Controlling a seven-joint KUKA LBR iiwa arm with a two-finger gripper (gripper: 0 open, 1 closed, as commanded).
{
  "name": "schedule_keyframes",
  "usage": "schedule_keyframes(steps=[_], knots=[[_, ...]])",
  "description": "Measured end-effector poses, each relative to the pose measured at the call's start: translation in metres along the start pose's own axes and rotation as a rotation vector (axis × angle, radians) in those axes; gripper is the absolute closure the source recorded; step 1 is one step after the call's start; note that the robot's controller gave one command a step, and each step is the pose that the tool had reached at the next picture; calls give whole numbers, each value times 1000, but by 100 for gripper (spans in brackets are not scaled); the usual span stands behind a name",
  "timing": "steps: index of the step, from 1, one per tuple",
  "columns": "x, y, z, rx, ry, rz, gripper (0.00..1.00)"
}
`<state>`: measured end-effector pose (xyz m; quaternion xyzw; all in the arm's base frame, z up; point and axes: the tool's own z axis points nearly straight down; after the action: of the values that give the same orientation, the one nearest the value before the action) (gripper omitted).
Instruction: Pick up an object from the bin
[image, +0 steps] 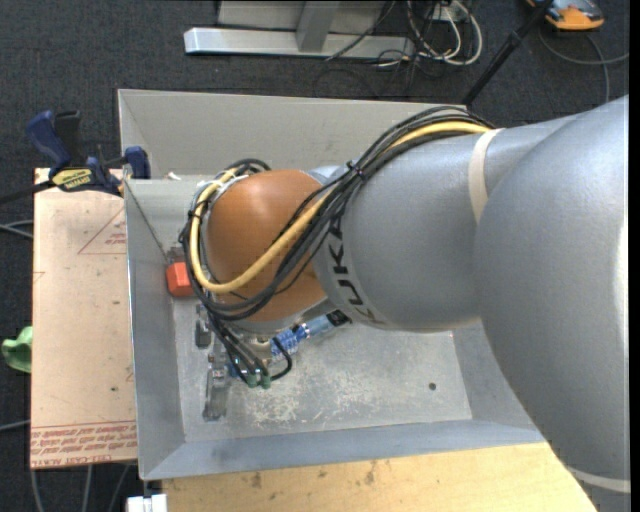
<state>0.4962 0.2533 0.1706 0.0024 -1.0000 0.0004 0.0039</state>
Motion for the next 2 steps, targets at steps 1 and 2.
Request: schedule_keyframes(steps=[1, 2], knots=[[-37, -84, 105, 3, -3, -129, 0], [-37, -98, 69, -1, -12, -162, 0]])
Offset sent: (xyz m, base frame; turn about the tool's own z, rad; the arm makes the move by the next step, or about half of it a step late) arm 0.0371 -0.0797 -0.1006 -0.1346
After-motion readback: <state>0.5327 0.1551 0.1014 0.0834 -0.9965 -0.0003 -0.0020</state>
